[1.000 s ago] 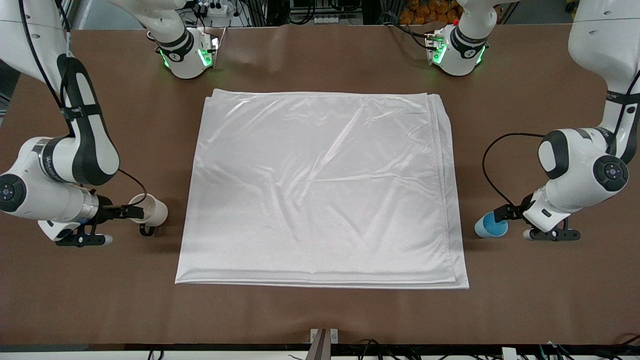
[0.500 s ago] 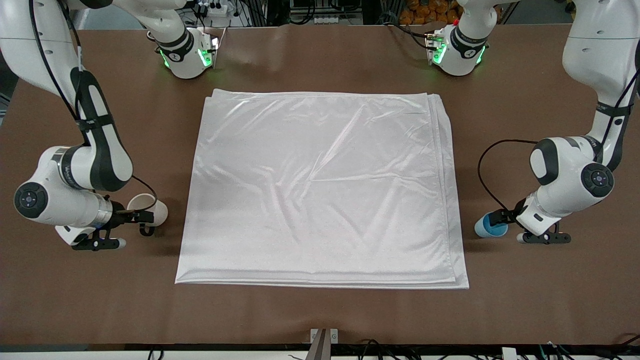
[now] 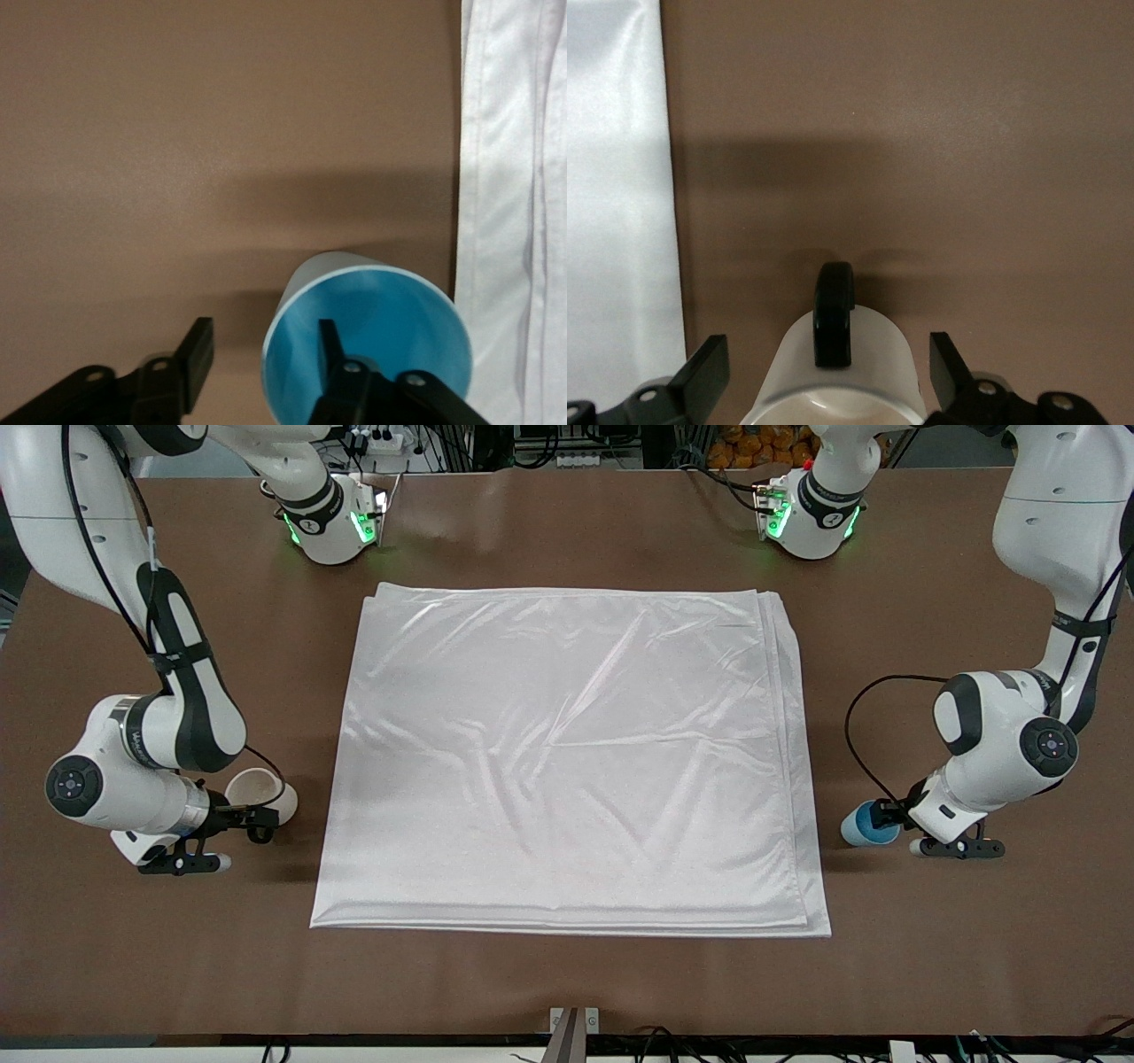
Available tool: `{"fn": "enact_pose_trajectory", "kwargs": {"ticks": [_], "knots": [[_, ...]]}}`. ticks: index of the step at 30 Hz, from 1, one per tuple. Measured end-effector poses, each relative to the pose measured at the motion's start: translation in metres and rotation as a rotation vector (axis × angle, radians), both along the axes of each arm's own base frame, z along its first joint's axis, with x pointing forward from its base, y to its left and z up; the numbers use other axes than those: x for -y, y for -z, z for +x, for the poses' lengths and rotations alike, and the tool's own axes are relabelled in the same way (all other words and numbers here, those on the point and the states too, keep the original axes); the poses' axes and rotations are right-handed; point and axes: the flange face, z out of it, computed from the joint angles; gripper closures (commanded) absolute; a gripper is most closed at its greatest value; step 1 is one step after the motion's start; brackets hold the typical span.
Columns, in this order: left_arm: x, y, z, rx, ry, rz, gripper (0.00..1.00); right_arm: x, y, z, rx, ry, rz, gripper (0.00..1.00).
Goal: Place blue cup into white mug on cloth
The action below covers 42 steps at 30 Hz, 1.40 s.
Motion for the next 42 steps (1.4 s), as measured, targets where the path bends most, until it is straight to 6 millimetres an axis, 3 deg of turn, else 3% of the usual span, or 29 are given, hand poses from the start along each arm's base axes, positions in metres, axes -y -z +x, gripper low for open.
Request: {"fn": "enact_pose_trajectory", "kwargs": {"ticks": [4,7,10,15,30,42], "knots": [[0.000,0.005,0.000,0.001,0.000,-0.001,0.90,0.001,0.005,0.000,-0.004,0.002,0.000,0.02],[0.000,0.009,0.000,-0.001,0.000,-0.002,1.00,0.001,0.009,-0.001,-0.011,0.002,0.000,0.29],[0.001,0.009,0.000,0.002,0.001,-0.002,1.00,0.001,0.013,-0.002,-0.017,0.002,0.001,0.70],[0.003,0.005,0.002,0.010,0.004,-0.003,1.00,0.001,0.016,-0.002,-0.023,0.001,0.001,0.98],[0.002,0.002,0.005,0.021,0.003,-0.002,1.00,-0.006,0.014,-0.001,-0.024,-0.009,0.003,1.00],[0.001,-0.043,0.011,0.057,0.021,0.011,1.00,-0.044,-0.011,0.007,-0.105,0.025,-0.002,1.00]]}}
